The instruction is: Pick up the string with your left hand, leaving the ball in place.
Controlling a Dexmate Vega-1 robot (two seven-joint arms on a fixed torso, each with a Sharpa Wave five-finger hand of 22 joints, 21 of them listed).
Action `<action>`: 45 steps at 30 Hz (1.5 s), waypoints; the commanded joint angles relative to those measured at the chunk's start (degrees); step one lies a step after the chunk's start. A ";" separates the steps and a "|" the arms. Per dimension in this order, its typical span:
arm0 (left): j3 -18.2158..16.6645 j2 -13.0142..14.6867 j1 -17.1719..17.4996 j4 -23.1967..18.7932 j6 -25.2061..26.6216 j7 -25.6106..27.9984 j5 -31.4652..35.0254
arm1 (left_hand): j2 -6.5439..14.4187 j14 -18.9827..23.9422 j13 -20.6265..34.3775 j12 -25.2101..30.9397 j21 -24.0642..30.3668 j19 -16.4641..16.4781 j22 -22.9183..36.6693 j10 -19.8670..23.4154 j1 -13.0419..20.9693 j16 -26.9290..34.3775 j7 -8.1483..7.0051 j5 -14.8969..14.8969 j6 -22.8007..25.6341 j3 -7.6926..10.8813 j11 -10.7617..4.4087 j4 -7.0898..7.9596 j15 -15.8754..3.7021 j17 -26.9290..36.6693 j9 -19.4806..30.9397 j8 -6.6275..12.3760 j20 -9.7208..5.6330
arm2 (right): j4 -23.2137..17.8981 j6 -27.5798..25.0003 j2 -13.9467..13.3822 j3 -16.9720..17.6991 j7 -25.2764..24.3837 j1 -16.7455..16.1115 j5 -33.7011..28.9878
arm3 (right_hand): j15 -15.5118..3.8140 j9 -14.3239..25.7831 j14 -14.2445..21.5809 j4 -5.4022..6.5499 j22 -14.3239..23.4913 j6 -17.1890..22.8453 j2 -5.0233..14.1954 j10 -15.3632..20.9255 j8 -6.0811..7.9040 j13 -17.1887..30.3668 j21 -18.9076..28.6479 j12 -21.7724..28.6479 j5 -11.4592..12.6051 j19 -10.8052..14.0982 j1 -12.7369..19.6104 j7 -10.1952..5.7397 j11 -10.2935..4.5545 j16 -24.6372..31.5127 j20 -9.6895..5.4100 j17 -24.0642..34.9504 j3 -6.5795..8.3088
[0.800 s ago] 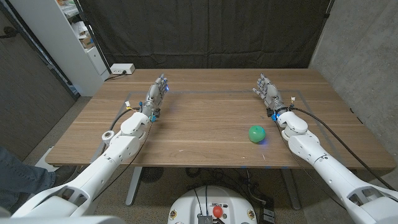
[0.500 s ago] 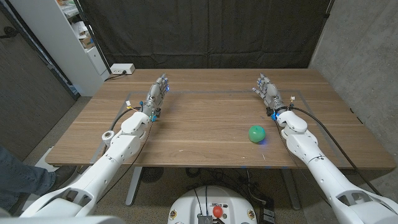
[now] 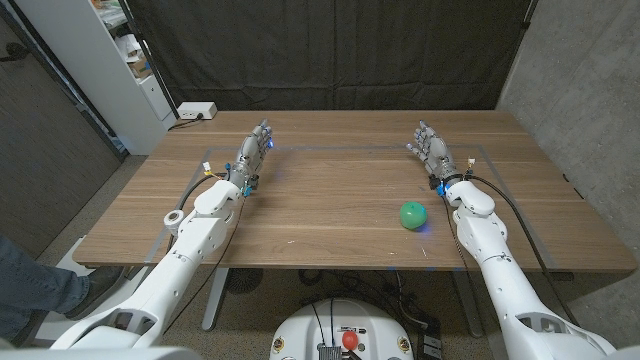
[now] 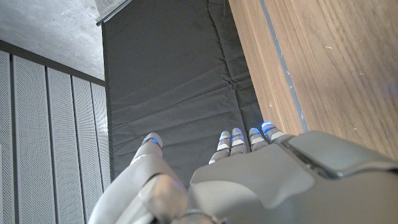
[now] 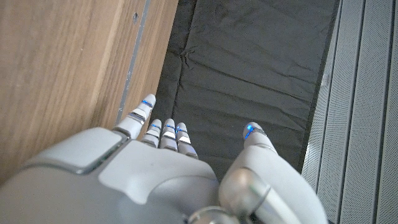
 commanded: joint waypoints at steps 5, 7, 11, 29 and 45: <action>-3.69 -0.86 3.35 -4.77 2.46 -0.76 2.89 | 0.69 -0.16 0.09 0.55 -0.25 -0.83 0.24 -0.08 0.59 0.23 0.25 0.35 0.25 0.44 0.28 -0.22 0.21 0.32 0.22 0.21 0.65 | -0.85 -0.76 6.01 6.70 4.46 -0.29 -6.90 | 0.25 0.27 0.27 -0.27 0.18 0.39 0.24 0.04 0.57 0.17 0.37 0.45 0.23 0.14 0.58 0.11 0.23 0.37 0.05 0.09 0.25; -4.11 -0.75 3.89 -5.34 2.48 -0.78 2.96 | 0.77 -0.15 0.07 0.59 -0.32 -0.81 0.24 0.00 0.62 0.22 0.22 0.35 0.24 0.46 0.20 -0.25 0.22 0.32 0.23 0.21 0.65 | -0.93 -0.87 6.28 6.96 4.80 -0.24 -7.27 | 0.22 0.26 0.31 -0.30 0.18 0.41 0.22 0.16 0.57 0.17 0.39 0.49 0.22 0.16 0.58 0.16 0.39 0.38 0.05 0.08 0.22; -4.91 -0.79 4.81 -6.35 2.90 -0.45 2.90 | 0.88 -0.15 0.05 0.62 -0.43 -0.80 0.25 0.07 0.68 0.22 0.20 0.33 0.26 0.49 0.07 -0.29 0.20 0.32 0.23 0.21 0.77 | -0.99 -1.06 6.78 7.37 5.34 -0.17 -7.91 | 0.27 0.26 0.37 -0.30 0.19 0.44 0.20 0.12 0.58 0.17 0.41 0.48 0.22 0.19 0.54 0.18 0.33 0.40 0.00 0.09 0.18; -6.04 -0.21 6.35 -9.02 2.69 -0.06 4.46 | 1.31 0.03 -0.03 0.72 -0.84 -0.71 0.27 0.29 0.94 0.26 0.21 0.23 0.44 0.63 0.02 -0.51 0.19 0.32 0.24 0.25 0.97 | -0.03 -1.30 7.54 8.82 6.65 0.11 -9.68 | 0.32 0.26 0.33 -0.32 0.19 0.28 0.30 0.11 0.51 0.17 0.46 0.46 0.24 0.14 0.43 0.05 0.29 0.39 0.04 0.12 0.07; -7.84 0.33 8.15 -10.95 0.95 -0.13 4.32 | 1.56 0.54 -0.09 0.87 -1.17 -0.39 0.29 0.70 1.15 0.40 0.17 0.10 0.92 0.68 -0.01 -0.77 0.16 0.31 0.25 0.39 1.19 | -0.18 -1.04 8.00 9.21 6.59 -0.14 -10.51 | 0.36 0.26 0.34 -0.36 0.20 0.36 0.34 0.10 0.54 0.17 0.49 0.46 0.24 0.09 0.36 0.01 0.36 0.39 0.10 0.13 -0.04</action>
